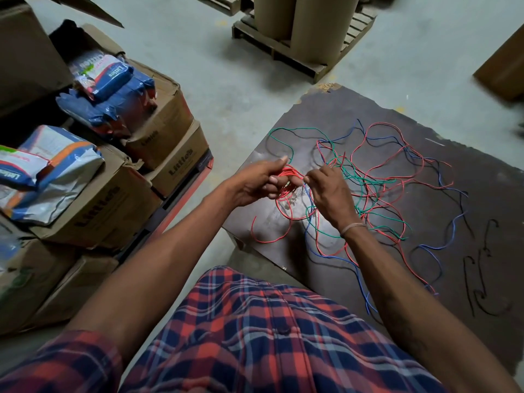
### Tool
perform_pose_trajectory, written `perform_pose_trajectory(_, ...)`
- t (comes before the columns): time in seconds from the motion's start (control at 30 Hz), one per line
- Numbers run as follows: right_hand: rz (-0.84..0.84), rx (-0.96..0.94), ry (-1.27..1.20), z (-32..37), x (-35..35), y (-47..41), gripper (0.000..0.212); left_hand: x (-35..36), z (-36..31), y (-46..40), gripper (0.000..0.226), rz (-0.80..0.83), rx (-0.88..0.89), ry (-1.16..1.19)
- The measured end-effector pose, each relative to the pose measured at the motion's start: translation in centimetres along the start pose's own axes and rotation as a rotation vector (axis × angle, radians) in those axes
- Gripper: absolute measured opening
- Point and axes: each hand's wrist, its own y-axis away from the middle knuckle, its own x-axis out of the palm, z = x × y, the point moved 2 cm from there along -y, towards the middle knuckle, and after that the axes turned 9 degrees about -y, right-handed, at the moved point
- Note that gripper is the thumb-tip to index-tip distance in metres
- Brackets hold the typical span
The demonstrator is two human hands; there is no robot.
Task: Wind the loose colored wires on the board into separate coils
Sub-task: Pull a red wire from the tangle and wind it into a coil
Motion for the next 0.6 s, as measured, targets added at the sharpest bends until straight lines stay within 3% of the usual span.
perform_pose_trajectory(0.17,0.203,0.078,-0.064,-0.1,1.9,2.0,0.021,-1.0,-0.6,-1.0,0.060,-0.133,0.099,0.403)
perform_pose_trajectory(0.3,0.360,-0.014,-0.051,3.2,2.7,2.7,0.027,-1.1,-0.7,-2.2,0.038,-0.362,0.227,0.494)
perform_pose_trajectory(0.4,0.287,-0.063,0.010,5.2,1.7,2.3,0.020,-1.3,-0.5,-2.5,0.042,-0.468,0.192,0.272)
perform_pose_trajectory(0.5,0.131,-0.082,0.065,6.7,-0.7,0.9,0.014,-1.0,0.0,-2.1,0.045,-0.423,0.186,-0.135)
perform_pose_trajectory(0.6,-0.001,-0.025,0.062,7.5,-3.0,-0.4,0.013,-0.4,0.0,-1.4,0.037,-0.434,0.207,-0.389)
